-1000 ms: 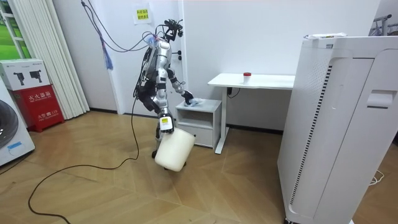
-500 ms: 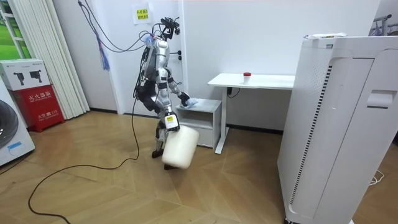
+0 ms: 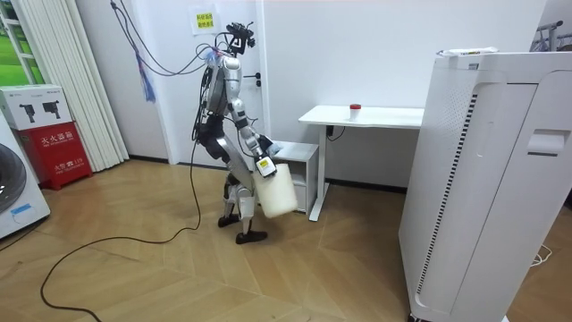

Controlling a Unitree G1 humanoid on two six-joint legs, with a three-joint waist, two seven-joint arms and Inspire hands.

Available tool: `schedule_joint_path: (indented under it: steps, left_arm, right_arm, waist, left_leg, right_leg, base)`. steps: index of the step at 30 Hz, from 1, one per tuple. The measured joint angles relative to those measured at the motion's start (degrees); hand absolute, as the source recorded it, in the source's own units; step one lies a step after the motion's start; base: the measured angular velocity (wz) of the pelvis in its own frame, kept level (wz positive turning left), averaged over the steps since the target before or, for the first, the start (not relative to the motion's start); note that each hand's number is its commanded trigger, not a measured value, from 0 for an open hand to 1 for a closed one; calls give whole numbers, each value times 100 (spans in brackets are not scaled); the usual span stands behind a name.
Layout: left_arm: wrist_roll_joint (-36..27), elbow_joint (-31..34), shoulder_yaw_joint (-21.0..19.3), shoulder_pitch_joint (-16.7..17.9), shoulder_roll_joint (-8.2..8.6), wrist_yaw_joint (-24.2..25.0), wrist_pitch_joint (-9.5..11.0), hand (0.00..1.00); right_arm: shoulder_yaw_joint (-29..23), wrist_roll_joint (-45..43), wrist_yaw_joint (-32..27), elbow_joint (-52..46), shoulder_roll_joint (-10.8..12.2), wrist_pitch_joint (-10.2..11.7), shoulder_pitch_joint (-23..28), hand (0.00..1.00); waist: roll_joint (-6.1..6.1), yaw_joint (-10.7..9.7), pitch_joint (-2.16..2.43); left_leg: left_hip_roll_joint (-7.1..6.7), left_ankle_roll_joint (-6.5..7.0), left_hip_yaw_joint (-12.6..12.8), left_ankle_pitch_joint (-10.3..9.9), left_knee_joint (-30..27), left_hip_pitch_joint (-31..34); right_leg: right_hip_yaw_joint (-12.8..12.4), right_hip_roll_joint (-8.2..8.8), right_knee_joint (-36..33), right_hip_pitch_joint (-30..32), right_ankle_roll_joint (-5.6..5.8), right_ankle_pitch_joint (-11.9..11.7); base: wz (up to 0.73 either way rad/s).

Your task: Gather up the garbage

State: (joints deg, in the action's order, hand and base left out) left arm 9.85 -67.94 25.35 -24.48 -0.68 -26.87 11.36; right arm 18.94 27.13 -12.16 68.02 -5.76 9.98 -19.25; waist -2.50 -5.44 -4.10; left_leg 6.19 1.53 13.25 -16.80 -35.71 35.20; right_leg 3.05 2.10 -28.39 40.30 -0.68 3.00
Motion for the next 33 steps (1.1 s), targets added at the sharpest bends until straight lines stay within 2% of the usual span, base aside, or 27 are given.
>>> schedule_joint_path:
  steps: [5,8,17,20,21,22,23,24,25,33]
  left_arm:
    - [54,157,308,63,142,290,0,100]
    - [110,156,415,63,146,379,0,100]
    - [230,160,874,175,189,523,0,100]
    - [239,160,940,227,192,553,0,100]
    - [239,160,942,243,191,569,0,86]
    - [240,160,959,263,190,584,-1,86]
    - [240,160,984,274,189,592,-1,30]
    - [240,160,1028,293,189,615,-1,0]
    - [244,158,1074,301,187,623,-1,0]
    - [608,31,1094,420,169,749,-8,0]
  right_arm:
    - [-3,-247,34,-175,145,-4,-7,100]
    - [6,-263,42,-181,196,-6,-5,100]
    - [48,-277,20,-216,174,-6,42,100]
    - [68,-277,79,-218,118,-4,75,100]
    - [106,-266,97,-221,119,-3,75,100]
    - [171,-249,104,-231,116,-2,75,100]
    - [214,-240,103,-231,112,0,77,100]
    - [235,-235,105,-231,105,0,89,100]
    - [236,-236,105,-231,105,0,108,100]
    - [245,-238,240,-218,119,0,244,100]
  waist:
    - [-1,5,0]
    - [-1,24,0]
    - [3,28,4]
    - [6,29,29]
    - [8,36,38]
    - [15,42,53]
    - [22,38,64]
    - [42,29,97]
    - [58,33,115]
    - [42,56,109]
  left_leg:
    - [-2,1,37,-1,24,2]
    - [-4,1,56,-1,31,1]
    - [-16,11,71,4,45,-2]
    - [-16,13,83,6,59,-15]
    - [-17,14,98,7,74,-34]
    - [-39,18,105,11,98,-60]
    - [-53,23,109,18,115,-74]
    - [-82,30,110,35,148,-92]
    - [-95,40,110,45,158,-104]
    - [-103,83,218,75,219,-260]
  right_leg:
    - [-17,-1,9,16,0,-1]
    - [-27,2,0,29,1,0]
    - [15,51,2,36,2,-1]
    - [19,71,4,36,2,-2]
    - [19,74,0,36,1,-3]
    - [20,77,-12,35,1,-3]
    - [22,80,-19,34,1,-2]
    - [22,101,-23,32,1,-2]
    - [24,116,-23,19,2,-3]
    - [11,177,-17,-89,38,-21]
  base:
    - [0]
    - [0]
    - [0]
    - [-1]
    - [-6]
    - [-6]
    - [0]
    - [4]
    - [5]
    - [-2]
